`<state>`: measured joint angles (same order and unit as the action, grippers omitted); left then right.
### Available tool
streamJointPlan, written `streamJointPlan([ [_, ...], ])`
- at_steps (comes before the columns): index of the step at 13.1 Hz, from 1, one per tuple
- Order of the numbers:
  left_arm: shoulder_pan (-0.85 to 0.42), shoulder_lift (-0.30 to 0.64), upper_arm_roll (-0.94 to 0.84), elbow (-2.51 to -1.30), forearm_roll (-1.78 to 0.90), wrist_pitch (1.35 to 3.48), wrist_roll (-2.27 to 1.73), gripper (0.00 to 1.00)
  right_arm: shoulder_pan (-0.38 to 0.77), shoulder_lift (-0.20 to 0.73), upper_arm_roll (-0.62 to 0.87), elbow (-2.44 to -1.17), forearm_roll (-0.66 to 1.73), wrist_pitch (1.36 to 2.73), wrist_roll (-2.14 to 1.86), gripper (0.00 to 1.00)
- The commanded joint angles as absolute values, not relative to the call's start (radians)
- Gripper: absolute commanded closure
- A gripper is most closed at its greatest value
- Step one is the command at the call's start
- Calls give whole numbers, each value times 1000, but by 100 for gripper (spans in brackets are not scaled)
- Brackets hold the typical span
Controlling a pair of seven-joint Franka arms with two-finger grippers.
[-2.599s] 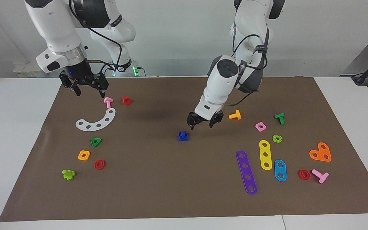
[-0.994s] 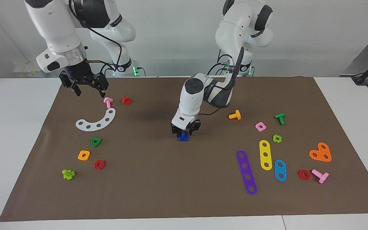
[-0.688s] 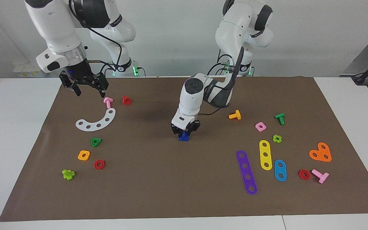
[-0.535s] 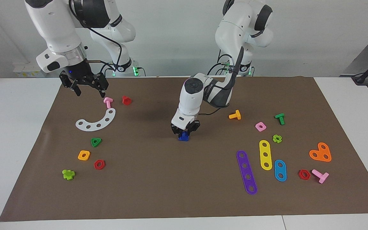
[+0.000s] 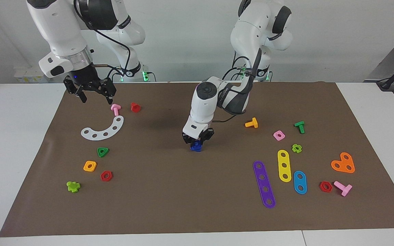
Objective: Unscrew and place screws in storage area
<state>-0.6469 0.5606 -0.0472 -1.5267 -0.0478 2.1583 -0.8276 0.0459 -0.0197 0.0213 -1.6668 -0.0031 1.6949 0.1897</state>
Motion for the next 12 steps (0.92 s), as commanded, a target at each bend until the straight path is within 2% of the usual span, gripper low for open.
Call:
streamJointPlan([
  [1, -644, 601, -35, -1413, -37, 2056, -862, 100, 32, -46, 26, -1695, 28, 1701, 166, 0],
  [4, -534, 592, -51, -1327, -72, 1929, -848, 100, 32, -46, 26, -1695, 28, 1701, 166, 0],
  [6, -474, 562, -54, -1321, -84, 1910, -829, 100, 32, -46, 26, -1695, 26, 1701, 166, 0],
  [8, -422, 505, -45, -1348, -103, 1884, -720, 100, 32, -46, 26, -1695, 26, 1701, 166, 0],
  [12, -266, 430, -45, -1489, -117, 1836, -346, 100, 32, -46, 26, -1695, 26, 1701, 166, 0],
])
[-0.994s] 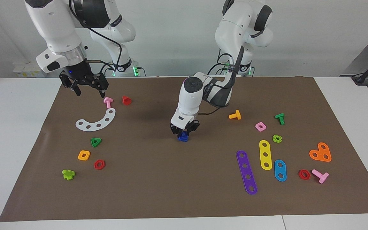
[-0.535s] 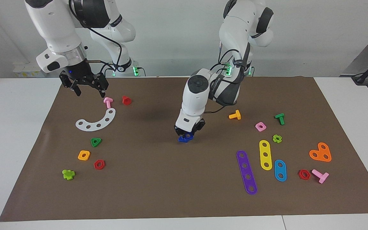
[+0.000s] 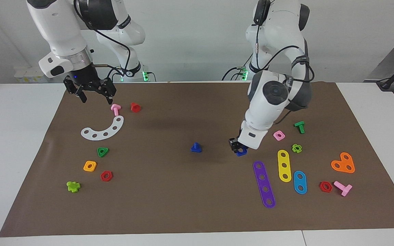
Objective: Unscrew and place screws in storage area
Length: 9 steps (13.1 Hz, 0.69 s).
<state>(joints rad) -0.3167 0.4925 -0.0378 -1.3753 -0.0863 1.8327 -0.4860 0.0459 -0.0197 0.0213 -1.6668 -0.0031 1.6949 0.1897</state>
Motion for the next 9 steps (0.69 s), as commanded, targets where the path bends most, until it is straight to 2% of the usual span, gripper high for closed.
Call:
streamJointPlan([
  [1, -247, 410, -44, -1537, -117, 1851, -280, 100, 32, -46, 26, -1695, 26, 1701, 166, 0],
  [7, -221, 282, -43, -1964, -117, 2239, -45, 100, 38, -54, 28, -1700, 28, 1669, 158, 0],
  [9, -221, 273, -43, -2009, -117, 2266, -2, 100, 58, -54, 37, -1703, 28, 1684, 172, 0],
])
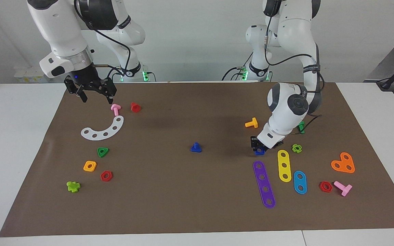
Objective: Unscrew and place screws in storage area
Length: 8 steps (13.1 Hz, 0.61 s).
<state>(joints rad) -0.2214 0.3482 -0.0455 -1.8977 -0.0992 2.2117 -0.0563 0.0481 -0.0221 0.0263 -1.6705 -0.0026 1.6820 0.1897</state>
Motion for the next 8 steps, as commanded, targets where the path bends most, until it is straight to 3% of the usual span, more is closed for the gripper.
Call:
streamJointPlan([
  [1, -222, 275, -43, -2010, -117, 2261, 3, 100, 84, -52, 35, -1707, 28, 1709, 182, 0],
  [2, -222, 275, -43, -2013, -117, 2264, 20, 78, 97, -51, 35, -1730, 26, 1753, 208, 0],
  [3, -222, 275, -43, -2013, -117, 2267, 47, 1, 124, -42, 35, -1739, 26, 1781, 230, 0],
  [8, -178, 284, -41, -1901, -117, 2140, 58, 0, 280, 95, 37, -1723, 11, 1914, 406, 0],
])
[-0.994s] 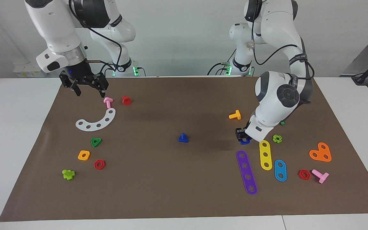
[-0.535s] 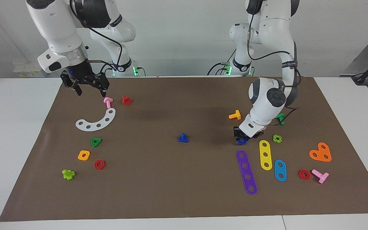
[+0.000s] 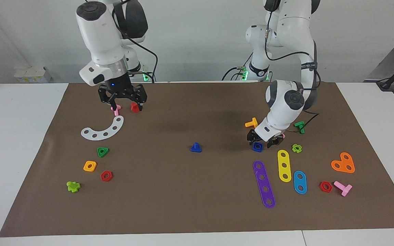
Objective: Unscrew and place screws in storage area
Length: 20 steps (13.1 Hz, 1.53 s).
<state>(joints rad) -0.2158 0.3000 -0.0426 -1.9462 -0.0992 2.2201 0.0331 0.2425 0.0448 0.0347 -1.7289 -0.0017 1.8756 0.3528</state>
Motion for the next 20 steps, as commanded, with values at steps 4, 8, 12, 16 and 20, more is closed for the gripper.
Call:
streamJointPlan([
  [4, -63, 221, -38, -1818, -106, 1895, 107, 0, 414, 273, 35, -1628, -49, 2063, 577, 0],
  [8, 6, 120, -31, -1812, -74, 1792, 138, 0, 460, 434, 35, -1470, -55, 2095, 609, 1],
  [12, 2, 109, -32, -1625, -2, 1603, 126, 2, 509, 517, 35, -1480, -61, 2138, 617, 1],
  [16, -12, 60, -38, -1588, 61, 1552, 81, 3, 525, 526, 35, -1549, -61, 2225, 615, 2],
  [20, -14, 43, -46, -1574, 48, 1563, 74, 0, 537, 525, 35, -1614, -81, 2247, 618, 7],
])
